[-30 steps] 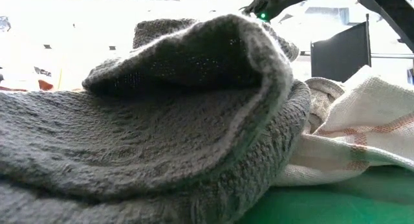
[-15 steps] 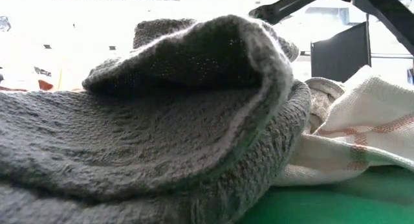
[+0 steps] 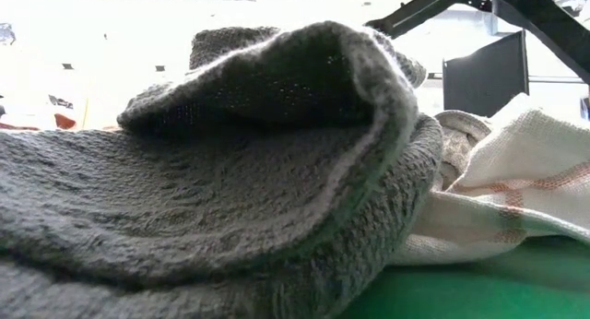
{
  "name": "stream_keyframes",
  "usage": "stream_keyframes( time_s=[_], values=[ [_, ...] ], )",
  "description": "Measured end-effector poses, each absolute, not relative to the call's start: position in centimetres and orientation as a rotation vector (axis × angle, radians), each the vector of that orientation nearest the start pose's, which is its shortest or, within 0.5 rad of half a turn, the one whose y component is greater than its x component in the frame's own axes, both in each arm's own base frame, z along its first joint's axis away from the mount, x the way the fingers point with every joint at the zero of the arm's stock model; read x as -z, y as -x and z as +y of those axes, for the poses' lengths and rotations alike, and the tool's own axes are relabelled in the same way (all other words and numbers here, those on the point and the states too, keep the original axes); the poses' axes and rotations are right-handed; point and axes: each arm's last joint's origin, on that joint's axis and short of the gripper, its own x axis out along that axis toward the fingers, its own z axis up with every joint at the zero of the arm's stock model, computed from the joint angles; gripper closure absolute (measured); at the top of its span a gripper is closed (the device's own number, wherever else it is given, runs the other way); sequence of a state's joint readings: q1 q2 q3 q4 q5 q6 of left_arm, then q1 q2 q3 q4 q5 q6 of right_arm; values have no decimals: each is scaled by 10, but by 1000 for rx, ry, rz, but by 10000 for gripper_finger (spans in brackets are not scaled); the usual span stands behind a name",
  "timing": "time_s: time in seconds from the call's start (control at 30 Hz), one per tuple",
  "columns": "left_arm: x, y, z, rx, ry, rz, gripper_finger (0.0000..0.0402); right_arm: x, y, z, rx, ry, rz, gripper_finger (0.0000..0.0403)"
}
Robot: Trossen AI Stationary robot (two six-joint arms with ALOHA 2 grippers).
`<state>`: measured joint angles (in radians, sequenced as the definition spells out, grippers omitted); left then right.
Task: Sort towels by color in basket
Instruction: Put the gray towel into the left transparent bin
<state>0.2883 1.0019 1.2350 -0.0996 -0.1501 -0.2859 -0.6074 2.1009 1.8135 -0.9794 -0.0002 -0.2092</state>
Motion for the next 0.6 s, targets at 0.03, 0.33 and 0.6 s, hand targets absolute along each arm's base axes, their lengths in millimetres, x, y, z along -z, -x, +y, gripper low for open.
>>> stream_keyframes(
  time_s=[0.03, 0.33, 0.6],
  values=[
    [-454, -188, 60, -416, 272, -196, 167, -230, -357, -249, 392, -205, 1262, 318],
    [-454, -188, 60, -416, 271, -195, 167, -257, -355, -255, 436, -232, 1235, 202],
    [-456, -185, 59, -414, 268, -206, 167, -310, -338, -262, 471, -256, 1225, 115]
  ],
)
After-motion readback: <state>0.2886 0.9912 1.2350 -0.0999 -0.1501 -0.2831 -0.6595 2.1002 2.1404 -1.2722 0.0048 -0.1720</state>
